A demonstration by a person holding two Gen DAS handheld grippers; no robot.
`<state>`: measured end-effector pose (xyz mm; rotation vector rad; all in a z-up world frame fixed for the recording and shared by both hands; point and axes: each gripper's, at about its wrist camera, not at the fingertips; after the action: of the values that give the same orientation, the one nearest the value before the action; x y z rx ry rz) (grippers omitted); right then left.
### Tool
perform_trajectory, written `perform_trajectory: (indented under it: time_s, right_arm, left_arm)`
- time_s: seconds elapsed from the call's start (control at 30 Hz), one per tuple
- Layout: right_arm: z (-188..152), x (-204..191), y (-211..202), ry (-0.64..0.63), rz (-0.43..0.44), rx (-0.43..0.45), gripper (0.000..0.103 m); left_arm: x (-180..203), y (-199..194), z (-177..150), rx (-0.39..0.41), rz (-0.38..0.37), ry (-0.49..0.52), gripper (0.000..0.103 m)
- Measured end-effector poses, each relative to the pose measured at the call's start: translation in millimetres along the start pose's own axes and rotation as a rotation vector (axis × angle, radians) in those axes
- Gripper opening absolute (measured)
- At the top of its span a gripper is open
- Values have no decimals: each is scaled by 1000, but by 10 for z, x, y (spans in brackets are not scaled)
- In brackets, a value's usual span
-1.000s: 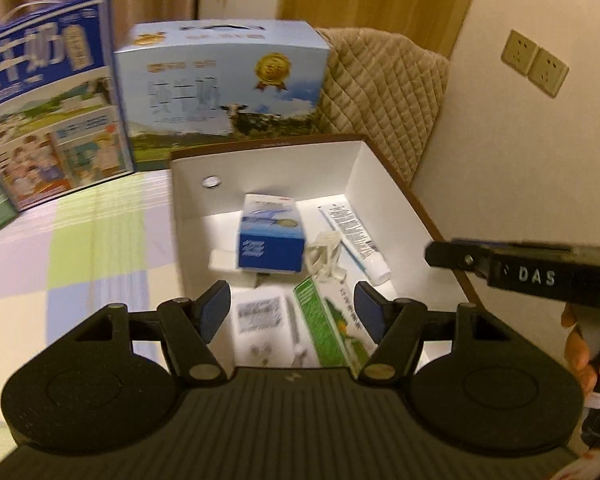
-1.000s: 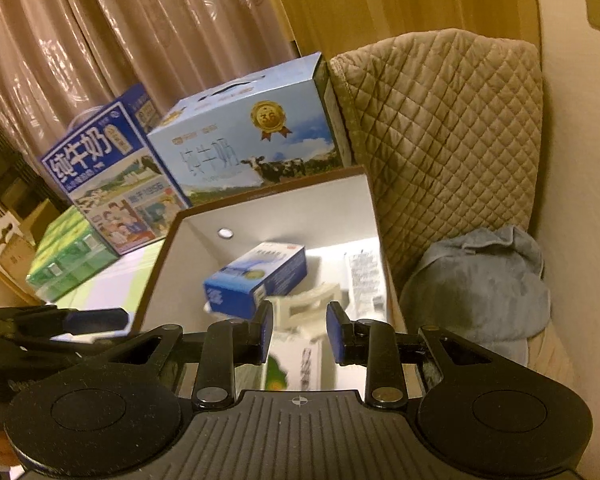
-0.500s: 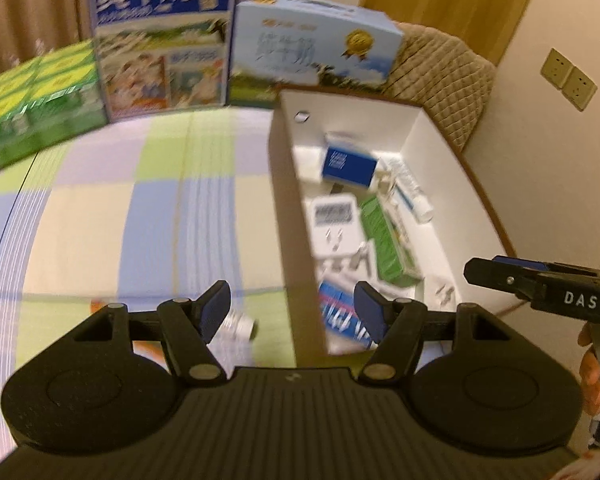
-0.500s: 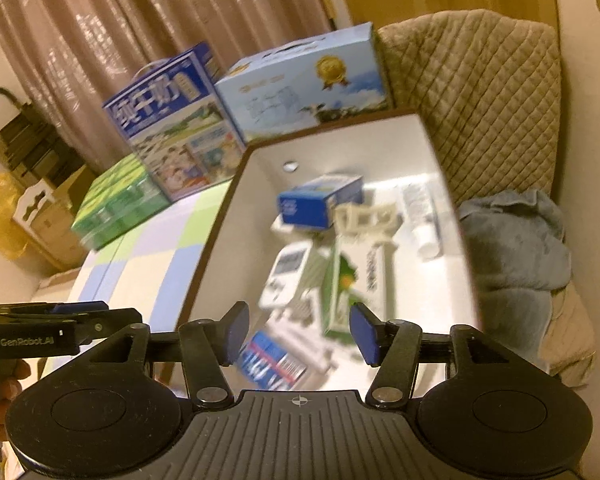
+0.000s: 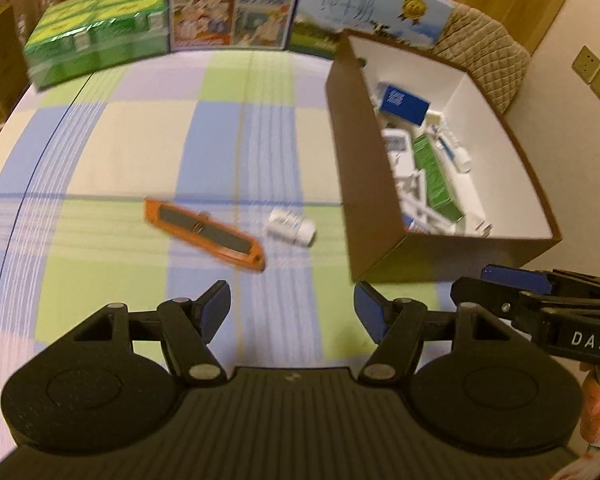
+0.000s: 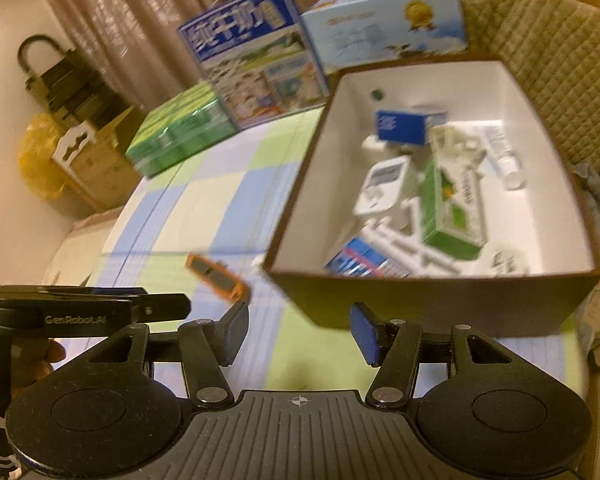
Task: Organize rigid objects
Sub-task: 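Withdraw both grippers from the box back over the bed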
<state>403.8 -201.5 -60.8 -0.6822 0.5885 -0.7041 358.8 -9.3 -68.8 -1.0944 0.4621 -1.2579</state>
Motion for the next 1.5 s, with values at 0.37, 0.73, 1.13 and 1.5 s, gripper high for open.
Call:
perform_trajectory:
  time_s: [0.37, 0.73, 1.13, 1.5]
  right_arm:
    - [-141, -428, 359, -43, 26, -58, 53]
    - [-318, -305, 638, 37, -73, -138, 53]
    - [-409, 128, 681, 165, -184, -171, 53]
    - [-395, 274, 730, 201, -212, -194, 53]
  left_arm:
    - [-443, 39, -156, -43, 46, -53, 64]
    - [-504, 420, -83, -87, 61, -40, 64]
    - [-309, 1062, 215, -114, 84, -15, 64]
    - [-274, 1353, 341, -76, 177, -33, 67]
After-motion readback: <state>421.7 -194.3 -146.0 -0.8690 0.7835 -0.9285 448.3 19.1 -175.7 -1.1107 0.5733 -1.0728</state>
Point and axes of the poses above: each gripper's, at about its wrist camera, not at the fingertips, and y roughly the way its jaws point, x to its right, z to its top, and after that the axes turned 11 degrees about -y, right-handed
